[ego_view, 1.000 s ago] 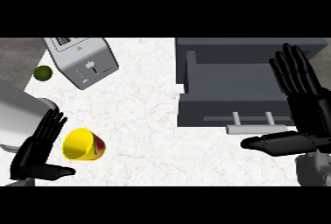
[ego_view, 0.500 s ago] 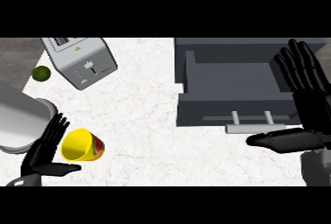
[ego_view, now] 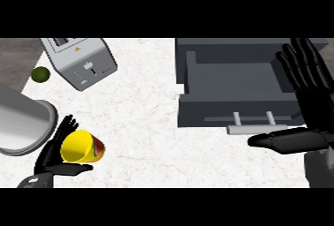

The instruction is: Pick up the cup, place it into the drawer and close the drawer

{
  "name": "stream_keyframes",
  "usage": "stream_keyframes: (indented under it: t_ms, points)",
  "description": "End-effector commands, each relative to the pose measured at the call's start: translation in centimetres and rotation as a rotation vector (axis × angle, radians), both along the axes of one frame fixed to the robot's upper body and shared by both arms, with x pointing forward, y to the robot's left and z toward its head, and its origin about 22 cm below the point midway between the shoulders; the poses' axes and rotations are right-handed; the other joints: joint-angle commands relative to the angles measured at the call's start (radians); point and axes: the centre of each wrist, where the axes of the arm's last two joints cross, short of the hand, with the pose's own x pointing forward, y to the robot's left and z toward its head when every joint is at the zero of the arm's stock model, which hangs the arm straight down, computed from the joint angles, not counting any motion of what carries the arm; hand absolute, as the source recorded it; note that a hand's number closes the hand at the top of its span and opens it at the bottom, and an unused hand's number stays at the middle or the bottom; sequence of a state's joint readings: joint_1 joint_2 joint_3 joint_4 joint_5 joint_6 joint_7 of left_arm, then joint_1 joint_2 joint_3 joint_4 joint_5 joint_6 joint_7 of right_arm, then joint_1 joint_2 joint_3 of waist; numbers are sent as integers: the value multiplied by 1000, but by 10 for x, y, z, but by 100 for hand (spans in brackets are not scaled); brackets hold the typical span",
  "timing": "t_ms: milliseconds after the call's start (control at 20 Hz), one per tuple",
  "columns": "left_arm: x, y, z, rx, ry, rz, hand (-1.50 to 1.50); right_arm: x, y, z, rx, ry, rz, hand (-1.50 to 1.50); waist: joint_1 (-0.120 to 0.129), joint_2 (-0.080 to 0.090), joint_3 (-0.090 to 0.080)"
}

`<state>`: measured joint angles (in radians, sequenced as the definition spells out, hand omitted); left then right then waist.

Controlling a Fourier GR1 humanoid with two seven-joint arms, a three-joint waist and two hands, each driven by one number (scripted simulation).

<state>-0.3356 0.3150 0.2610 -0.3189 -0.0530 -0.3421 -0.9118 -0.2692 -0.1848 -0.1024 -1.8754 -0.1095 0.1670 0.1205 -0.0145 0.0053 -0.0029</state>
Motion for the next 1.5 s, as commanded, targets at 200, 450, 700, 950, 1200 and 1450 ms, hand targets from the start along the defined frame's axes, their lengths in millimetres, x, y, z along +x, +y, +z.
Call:
stream_keyframes:
  t_ms: [200,450,700,950,1200,1450]
  points:
    - [-3,-5,-7,-72,-107,-57,-150,0,-7,-1,17,-9,19,-150,-8,4,-1]
    - [6,-18,-8,-79,-111,-75,-150,-4,-25,15,-29,-9,-9,-150,-5,1,0]
    - [21,-32,-4,-185,-112,-144,-150,2,4,8,-6,-4,9,-150,-11,7,-3]
    - [33,-30,6,-189,-214,-177,150,-2,-13,9,-17,7,5,-150,-6,2,-1]
    - [30,-34,4,46,-358,-1,150,5,-15,3,-2,5,-24,-150,-5,5,-1]
    - [48,-82,1,102,-372,278,150,-5,-20,-3,-4,5,-5,-150,-9,2,1]
